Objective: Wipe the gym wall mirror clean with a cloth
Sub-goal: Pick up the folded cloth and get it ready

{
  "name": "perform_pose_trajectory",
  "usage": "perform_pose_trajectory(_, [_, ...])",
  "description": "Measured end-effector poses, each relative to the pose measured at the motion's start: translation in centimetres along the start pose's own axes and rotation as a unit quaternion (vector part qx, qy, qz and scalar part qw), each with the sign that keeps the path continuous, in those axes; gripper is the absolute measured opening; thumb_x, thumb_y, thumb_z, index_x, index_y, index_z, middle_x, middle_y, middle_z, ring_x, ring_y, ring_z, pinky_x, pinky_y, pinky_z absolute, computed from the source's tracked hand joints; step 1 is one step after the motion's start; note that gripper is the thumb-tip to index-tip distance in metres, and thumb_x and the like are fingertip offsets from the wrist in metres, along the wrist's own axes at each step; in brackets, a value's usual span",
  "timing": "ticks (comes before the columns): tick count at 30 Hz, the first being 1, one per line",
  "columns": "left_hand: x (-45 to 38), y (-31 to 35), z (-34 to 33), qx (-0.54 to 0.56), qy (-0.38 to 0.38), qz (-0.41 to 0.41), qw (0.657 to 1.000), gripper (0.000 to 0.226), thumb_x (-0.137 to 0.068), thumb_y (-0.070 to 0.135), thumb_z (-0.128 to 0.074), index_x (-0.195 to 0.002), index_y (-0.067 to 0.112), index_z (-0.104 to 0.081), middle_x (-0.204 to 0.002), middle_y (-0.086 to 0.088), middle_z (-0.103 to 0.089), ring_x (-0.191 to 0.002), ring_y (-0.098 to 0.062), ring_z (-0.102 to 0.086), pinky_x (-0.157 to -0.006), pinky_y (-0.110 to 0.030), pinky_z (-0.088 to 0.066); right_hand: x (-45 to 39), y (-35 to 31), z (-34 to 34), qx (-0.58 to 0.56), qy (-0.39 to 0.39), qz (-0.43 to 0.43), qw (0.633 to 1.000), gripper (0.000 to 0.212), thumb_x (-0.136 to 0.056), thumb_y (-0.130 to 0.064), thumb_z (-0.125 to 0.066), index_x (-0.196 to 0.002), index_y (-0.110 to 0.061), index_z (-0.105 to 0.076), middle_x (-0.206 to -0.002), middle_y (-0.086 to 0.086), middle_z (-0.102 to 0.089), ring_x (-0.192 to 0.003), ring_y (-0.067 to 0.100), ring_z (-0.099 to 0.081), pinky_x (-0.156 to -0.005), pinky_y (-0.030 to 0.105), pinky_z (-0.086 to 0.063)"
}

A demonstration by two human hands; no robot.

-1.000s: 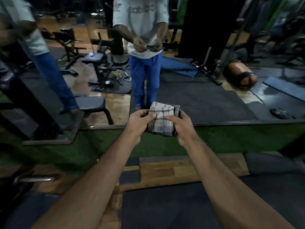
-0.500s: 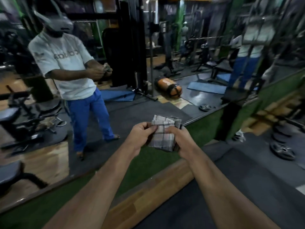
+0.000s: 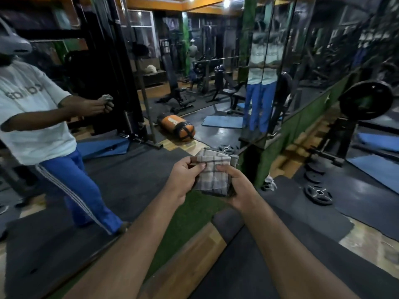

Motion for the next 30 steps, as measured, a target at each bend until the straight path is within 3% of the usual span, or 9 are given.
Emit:
perform_pose_trajectory(4, [-8.2,-0.1,-3.6,-0.043,-0.011,-0.03,0.999,0.003,-0.093,0.009,-0.07,-0.095,0.011,-0.072,-0.086,-0.003,-0.076,-0.074,-0.014,-0.071,-0.059,-0.025,-0.055,-6.7,-4.9,2.8,0.043,0.034,0.025,0.998,0.029,-0.102,-0.011,-0.05,-0.123,-0.006,-0.068,-0.103,0.014,-0.079,-0.08,0.027,-0.078,-0.065,0.035,-0.064])
perform_pose_trajectory(9, [-18.6,0.9,-8.5,-0.054,-0.032,-0.042,0.997,0.01,-0.095,0.009,-0.067,-0.091,0.015,-0.075,-0.089,-0.004,-0.076,-0.083,-0.019,-0.071,-0.073,-0.033,-0.058,-15.4,-12.1,5.4,0.054,0.116,0.098,0.987,0.038,-0.096,0.001,-0.053,-0.132,0.0,-0.065,-0.123,0.024,-0.073,-0.11,0.044,-0.071,-0.081,0.051,-0.064])
perform_pose_trajectory(13, [-26.3,3.7,-12.3,-0.06,-0.039,-0.062,0.996,0.01,-0.097,0.011,-0.064,-0.094,0.015,-0.073,-0.09,-0.005,-0.074,-0.08,-0.017,-0.067,-0.066,-0.027,-0.052,-21.4,-19.1,7.2,0.071,0.167,0.148,0.972,0.036,-0.092,0.008,-0.057,-0.126,0.001,-0.067,-0.114,0.024,-0.075,-0.1,0.043,-0.075,-0.09,0.063,-0.059])
perform_pose_trajectory(16, [-31.4,5.7,-15.4,-0.058,-0.037,-0.077,0.995,0.01,-0.098,0.008,-0.062,-0.094,0.01,-0.071,-0.084,-0.005,-0.069,-0.074,-0.015,-0.065,-0.056,-0.018,-0.05,-24.8,-23.7,8.4,0.059,0.177,0.19,0.964,0.032,-0.096,0.01,-0.053,-0.119,-0.004,-0.07,-0.105,0.018,-0.078,-0.088,0.035,-0.077,-0.077,0.05,-0.065])
perform_pose_trajectory(18, [-34.3,6.7,-17.5,-0.077,-0.04,-0.096,0.992,0.011,-0.097,0.011,-0.064,-0.09,0.016,-0.071,-0.086,-0.005,-0.071,-0.08,-0.02,-0.069,-0.064,-0.025,-0.054,-26.9,-26.5,9.0,0.049,0.183,0.207,0.96,0.029,-0.098,0.008,-0.053,-0.117,-0.007,-0.07,-0.1,0.015,-0.077,-0.083,0.031,-0.076,-0.071,0.045,-0.064])
perform_pose_trajectory(25, [-44.7,10.9,-25.1,-0.124,0.011,-0.161,0.979,0.007,-0.094,0.02,-0.067,-0.091,0.025,-0.071,-0.092,-0.003,-0.075,-0.09,-0.024,-0.071,-0.083,-0.045,-0.059,-35.9,-36.9,12.7,0.024,0.155,0.251,0.955,0.019,-0.101,-0.006,-0.061,-0.117,-0.009,-0.069,-0.104,0.017,-0.077,-0.091,0.037,-0.075,-0.081,0.057,-0.062])
perform_pose_trajectory(27, [-47.4,12.5,-27.8,-0.127,0.028,-0.181,0.975,0.006,-0.093,0.021,-0.068,-0.09,0.025,-0.071,-0.091,-0.003,-0.075,-0.089,-0.023,-0.071,-0.084,-0.047,-0.06,-38.3,-40.3,14.0,0.024,0.14,0.254,0.957,0.017,-0.101,-0.008,-0.062,-0.116,-0.01,-0.069,-0.11,0.018,-0.077,-0.099,0.039,-0.075,-0.089,0.061,-0.06])
perform_pose_trajectory(30, [-51.1,15.1,-31.7,-0.129,0.062,-0.196,0.97,0.005,-0.093,0.02,-0.068,-0.092,0.024,-0.07,-0.093,-0.004,-0.075,-0.09,-0.024,-0.071,-0.085,-0.046,-0.059,-41.4,-45.7,15.4,0.039,0.116,0.27,0.955,0.011,-0.099,-0.006,-0.066,-0.107,-0.013,-0.067,-0.103,0.015,-0.074,-0.1,0.04,-0.072,-0.093,0.065,-0.058])
Point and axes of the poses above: each hand's wrist, its own x-axis away from the middle knuckle, its own z-axis out of the back of the hand, y = z × x, the point moved 1 cm from there along -x, towards the middle knuckle
